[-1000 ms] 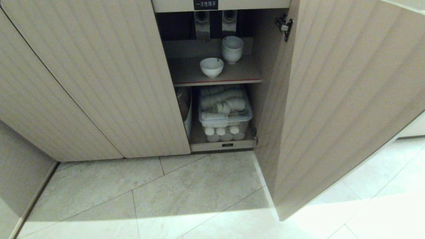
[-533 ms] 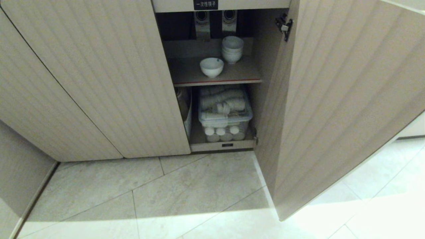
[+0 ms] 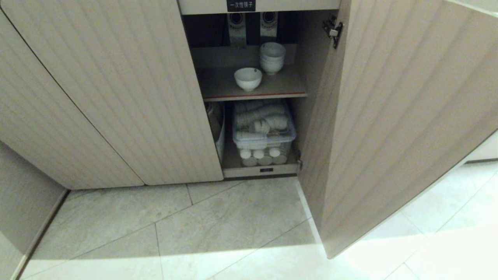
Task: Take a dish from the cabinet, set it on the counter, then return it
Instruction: Close the cabinet door
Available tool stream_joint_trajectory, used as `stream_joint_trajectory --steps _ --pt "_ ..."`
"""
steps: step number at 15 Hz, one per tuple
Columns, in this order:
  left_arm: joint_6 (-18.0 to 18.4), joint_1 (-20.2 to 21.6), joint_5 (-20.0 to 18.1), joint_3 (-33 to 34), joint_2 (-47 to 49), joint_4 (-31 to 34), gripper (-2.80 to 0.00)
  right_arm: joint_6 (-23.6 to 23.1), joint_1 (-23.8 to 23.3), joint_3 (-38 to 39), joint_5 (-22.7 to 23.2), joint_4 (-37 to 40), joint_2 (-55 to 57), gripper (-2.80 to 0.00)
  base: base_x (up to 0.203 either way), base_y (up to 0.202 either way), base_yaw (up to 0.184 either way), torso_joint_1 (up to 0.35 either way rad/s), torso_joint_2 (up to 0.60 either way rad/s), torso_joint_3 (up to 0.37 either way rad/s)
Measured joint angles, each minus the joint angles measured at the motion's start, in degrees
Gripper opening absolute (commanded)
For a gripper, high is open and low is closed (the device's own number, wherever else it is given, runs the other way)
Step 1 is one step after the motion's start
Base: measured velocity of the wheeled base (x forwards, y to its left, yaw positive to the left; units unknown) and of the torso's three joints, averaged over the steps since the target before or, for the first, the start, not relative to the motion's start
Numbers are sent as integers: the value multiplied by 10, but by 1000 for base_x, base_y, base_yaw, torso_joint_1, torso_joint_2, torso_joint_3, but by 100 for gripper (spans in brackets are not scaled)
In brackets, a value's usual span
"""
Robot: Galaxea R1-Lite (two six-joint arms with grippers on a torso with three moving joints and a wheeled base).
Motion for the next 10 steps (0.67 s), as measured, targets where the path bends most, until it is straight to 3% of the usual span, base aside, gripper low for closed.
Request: stream_joint_trajectory --steps 10 --pt "0 0 0 0 0 0 -280 18 0 -23 -7 1 46 -280 0 0 0 0 0 0"
